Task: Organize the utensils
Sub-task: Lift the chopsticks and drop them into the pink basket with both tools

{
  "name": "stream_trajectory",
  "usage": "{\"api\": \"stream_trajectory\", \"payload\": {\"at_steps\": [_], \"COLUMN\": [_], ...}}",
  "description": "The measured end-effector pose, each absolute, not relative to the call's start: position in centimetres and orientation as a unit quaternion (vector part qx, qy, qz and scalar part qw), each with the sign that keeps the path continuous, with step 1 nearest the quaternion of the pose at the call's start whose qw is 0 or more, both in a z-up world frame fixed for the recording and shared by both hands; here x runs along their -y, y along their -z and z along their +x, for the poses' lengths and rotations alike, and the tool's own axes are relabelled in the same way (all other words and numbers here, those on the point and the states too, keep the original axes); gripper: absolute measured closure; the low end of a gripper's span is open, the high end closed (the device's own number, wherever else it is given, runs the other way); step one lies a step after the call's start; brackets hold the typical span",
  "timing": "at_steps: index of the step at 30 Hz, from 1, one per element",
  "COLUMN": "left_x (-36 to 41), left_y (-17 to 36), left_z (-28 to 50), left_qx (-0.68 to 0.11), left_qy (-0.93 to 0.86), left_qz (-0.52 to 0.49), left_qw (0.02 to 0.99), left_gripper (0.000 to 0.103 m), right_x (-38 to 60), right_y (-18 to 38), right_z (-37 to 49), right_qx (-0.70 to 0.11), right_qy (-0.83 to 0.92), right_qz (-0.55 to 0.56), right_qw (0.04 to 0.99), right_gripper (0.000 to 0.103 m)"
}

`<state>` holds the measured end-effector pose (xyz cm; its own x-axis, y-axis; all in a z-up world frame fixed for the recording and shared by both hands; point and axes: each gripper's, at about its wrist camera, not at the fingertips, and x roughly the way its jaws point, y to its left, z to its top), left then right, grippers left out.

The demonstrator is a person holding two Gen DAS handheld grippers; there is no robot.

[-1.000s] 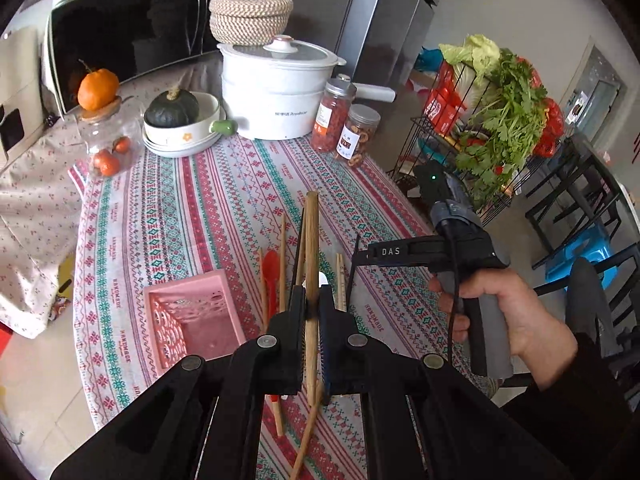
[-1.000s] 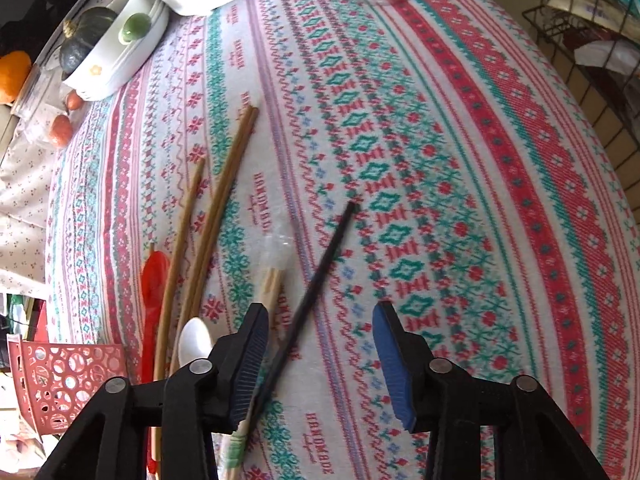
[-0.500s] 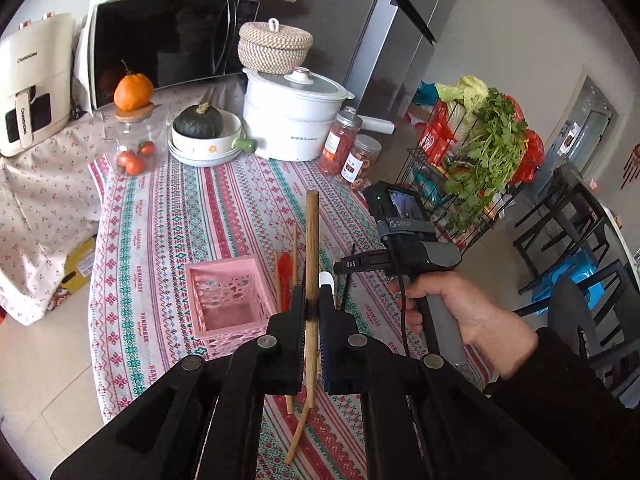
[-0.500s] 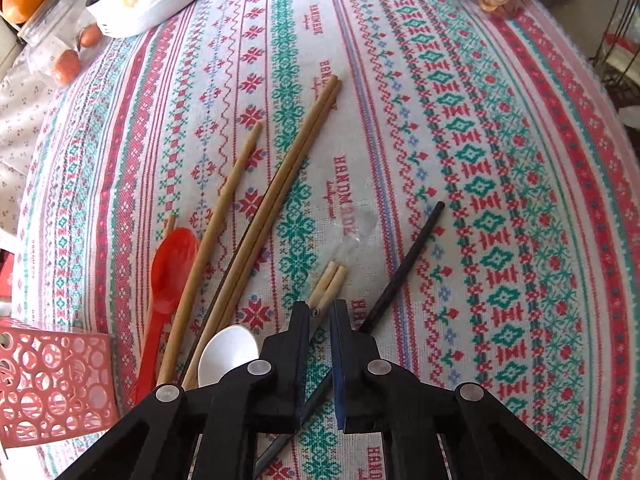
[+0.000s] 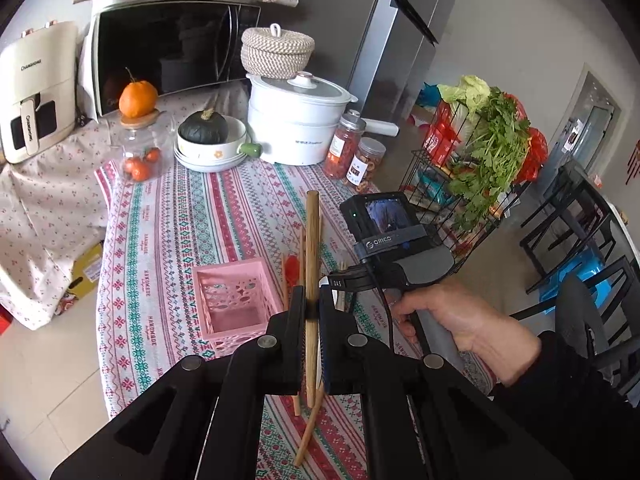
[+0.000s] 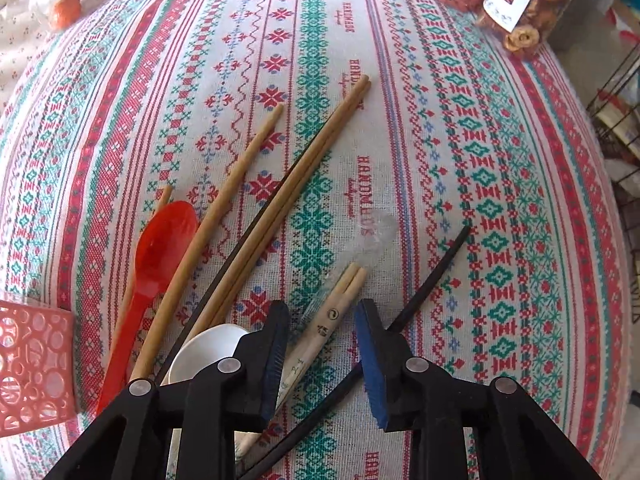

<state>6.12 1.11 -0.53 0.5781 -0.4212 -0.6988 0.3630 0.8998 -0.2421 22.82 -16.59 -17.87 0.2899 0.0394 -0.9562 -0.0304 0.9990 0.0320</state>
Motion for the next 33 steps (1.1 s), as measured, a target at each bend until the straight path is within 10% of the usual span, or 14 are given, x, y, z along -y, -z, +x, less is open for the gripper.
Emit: {"api": "stream_trajectory", "payload": {"at_steps": [25,33], "left_x": [-6.1,-6.2], "left_y": [-6.2,-1.4], "left_z": [6.4,12.3], "left_qx": [-0.243,-0.331], "left_qy": [0.156,0.137], "left_qz": [-0.067,-0.057], "left_qw": [0.955,0.932], "left_gripper": [0.097,0.097], "right_x": [18.5,16.5], "right_y": [1.0,0.3], "right_z": [14.1,14.1], "right_qx": [-0.326,-0.272], "right_qy": [-0.155,-0.161], "right_qz": [0.141,0.155], "right_qw": [0.922,0.936], "right_gripper": [0.093,0.093]}}
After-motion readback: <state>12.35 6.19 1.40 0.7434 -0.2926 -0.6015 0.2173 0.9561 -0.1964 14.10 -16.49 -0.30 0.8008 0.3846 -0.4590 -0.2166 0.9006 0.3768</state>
